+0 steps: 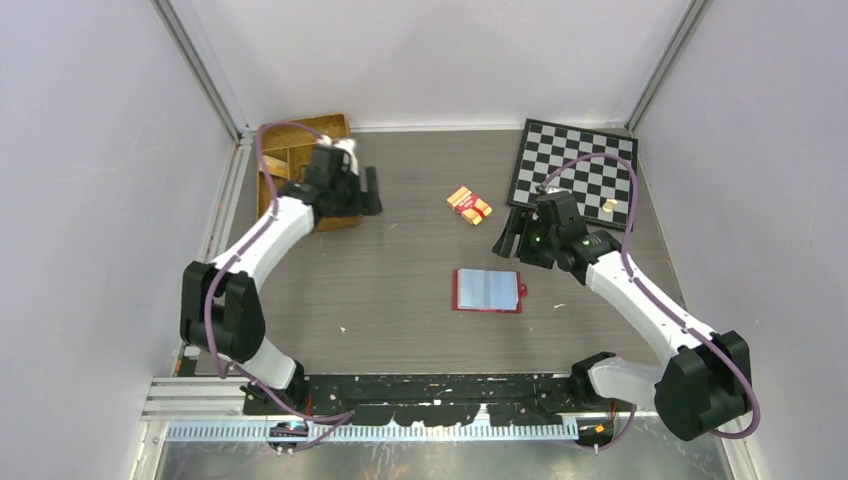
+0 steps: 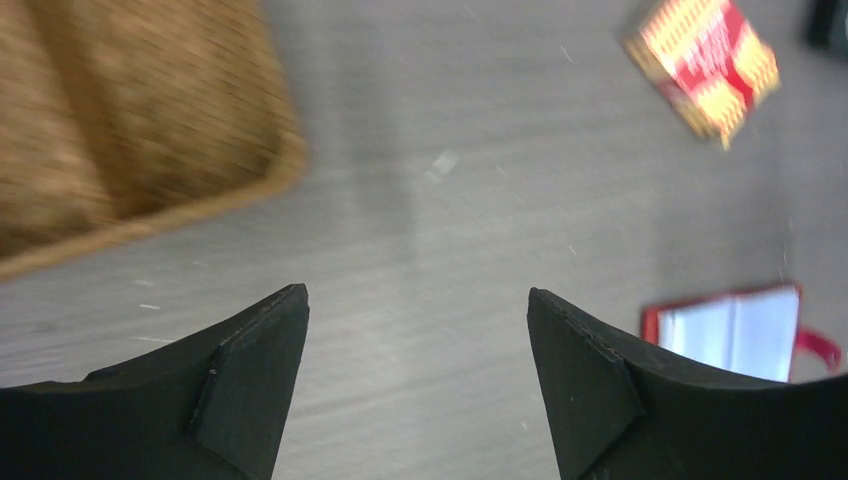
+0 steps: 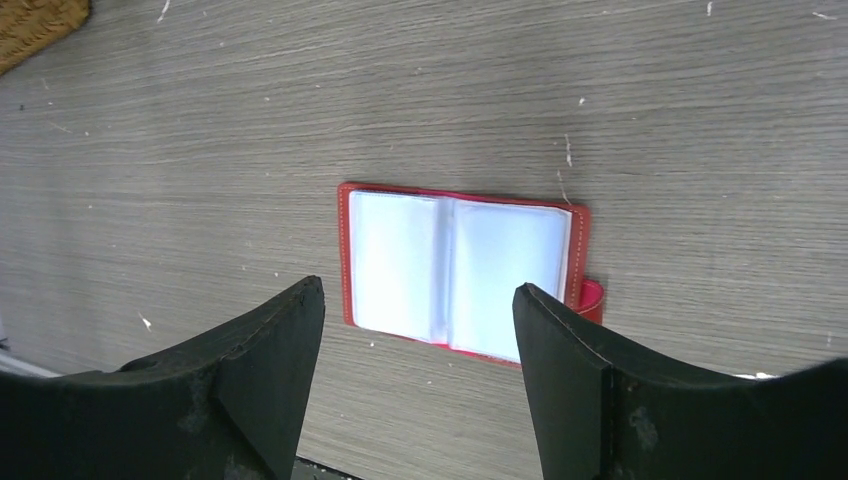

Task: Put the credit cards into the card holder
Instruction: Turn over the card slot in the card holder, then pick up the credit card from the storage box.

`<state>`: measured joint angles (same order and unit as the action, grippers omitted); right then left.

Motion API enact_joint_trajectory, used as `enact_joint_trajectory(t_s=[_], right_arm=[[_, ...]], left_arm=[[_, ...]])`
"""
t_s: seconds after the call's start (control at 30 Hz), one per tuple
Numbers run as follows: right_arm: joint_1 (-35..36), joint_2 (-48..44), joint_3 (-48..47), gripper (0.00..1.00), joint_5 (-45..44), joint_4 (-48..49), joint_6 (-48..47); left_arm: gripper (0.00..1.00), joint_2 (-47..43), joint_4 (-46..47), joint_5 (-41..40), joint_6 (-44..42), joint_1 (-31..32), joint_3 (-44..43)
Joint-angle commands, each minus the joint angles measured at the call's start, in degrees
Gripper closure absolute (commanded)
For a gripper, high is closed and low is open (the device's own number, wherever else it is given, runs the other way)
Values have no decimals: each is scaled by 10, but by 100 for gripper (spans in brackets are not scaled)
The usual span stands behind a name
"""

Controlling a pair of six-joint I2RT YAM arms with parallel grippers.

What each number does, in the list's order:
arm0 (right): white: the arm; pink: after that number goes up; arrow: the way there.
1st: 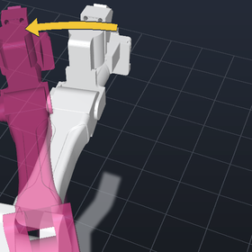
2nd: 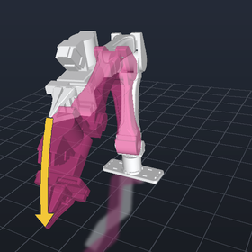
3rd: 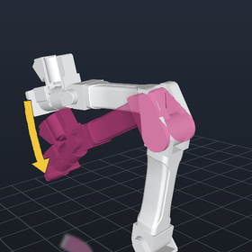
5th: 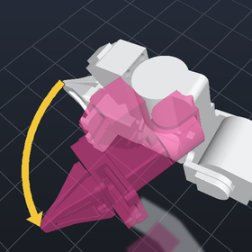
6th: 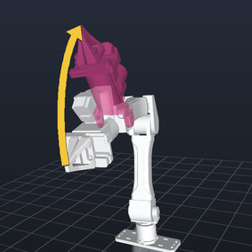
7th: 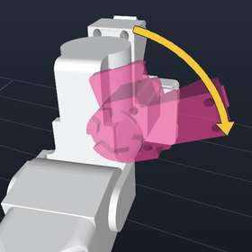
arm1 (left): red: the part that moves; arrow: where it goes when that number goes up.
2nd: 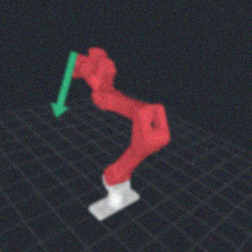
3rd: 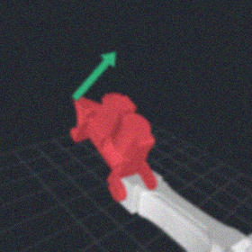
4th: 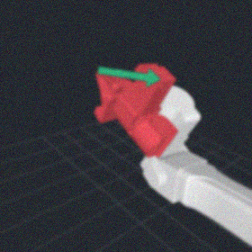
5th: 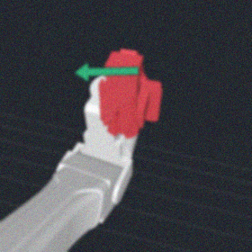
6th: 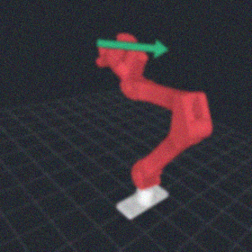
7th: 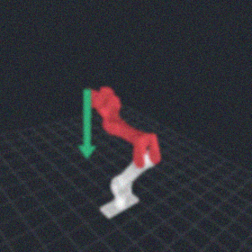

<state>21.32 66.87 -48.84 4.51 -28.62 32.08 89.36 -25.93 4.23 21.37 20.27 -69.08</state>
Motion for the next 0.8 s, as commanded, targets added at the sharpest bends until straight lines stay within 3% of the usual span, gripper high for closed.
enact_joint_trajectory(t_s=[0.0, 0.37, 0.6, 0.77], right_arm=[[-7, -18, 8, 25, -16, 5, -29], [-24, -38, 27, 22, -4, 17, -35], [-30, -44, 28, 21, -5, 6, -27], [-30, -42, 21, 22, -5, -2, -16]], left_arm=[[17, 7, -42, -21, -69, -94, -66], [18, 107, 172, 43, -68, -331, -90], [19, 175, 225, 71, -69, -387, -117], [19, 244, 202, 102, -101, -397, -187]])
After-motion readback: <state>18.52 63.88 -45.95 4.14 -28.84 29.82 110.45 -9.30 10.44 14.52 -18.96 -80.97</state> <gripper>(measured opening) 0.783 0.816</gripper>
